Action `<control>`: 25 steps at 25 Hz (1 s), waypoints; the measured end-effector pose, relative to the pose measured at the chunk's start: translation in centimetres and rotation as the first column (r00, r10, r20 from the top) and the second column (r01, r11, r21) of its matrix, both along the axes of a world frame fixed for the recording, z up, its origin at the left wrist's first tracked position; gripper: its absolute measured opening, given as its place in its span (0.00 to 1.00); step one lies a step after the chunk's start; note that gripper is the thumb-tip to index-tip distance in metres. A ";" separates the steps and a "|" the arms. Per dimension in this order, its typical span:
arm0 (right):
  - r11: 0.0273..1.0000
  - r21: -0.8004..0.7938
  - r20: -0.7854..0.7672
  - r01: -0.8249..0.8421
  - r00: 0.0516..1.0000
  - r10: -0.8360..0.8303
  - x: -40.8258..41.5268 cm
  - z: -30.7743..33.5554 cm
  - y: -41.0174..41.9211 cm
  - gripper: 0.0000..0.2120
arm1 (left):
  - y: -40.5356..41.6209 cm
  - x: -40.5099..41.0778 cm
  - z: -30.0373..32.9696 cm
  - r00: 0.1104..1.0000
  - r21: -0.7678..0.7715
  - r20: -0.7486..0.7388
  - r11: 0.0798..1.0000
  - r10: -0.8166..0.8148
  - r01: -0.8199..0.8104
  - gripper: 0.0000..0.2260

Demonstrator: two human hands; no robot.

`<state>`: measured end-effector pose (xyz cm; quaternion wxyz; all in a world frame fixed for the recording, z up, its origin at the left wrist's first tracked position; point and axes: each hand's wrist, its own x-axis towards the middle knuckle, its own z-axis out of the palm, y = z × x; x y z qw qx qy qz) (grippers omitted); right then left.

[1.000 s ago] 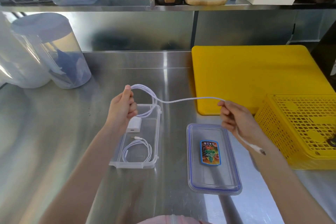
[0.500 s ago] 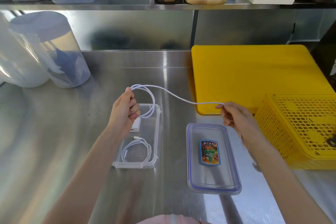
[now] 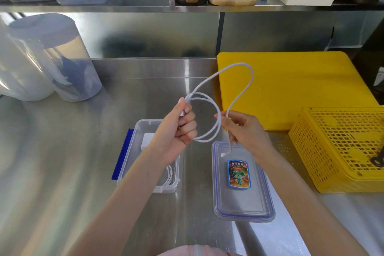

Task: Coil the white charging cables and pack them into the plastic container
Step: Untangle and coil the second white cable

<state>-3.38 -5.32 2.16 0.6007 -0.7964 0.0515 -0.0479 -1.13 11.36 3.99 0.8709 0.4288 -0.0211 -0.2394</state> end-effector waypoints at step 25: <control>0.966 0.234 -0.120 -0.111 0.982 0.143 -1.3 -1.0 1.8 0.11 | 0.0 0.9 -1.8 0.912 0.411 0.368 0.848 0.181 -0.334 0.15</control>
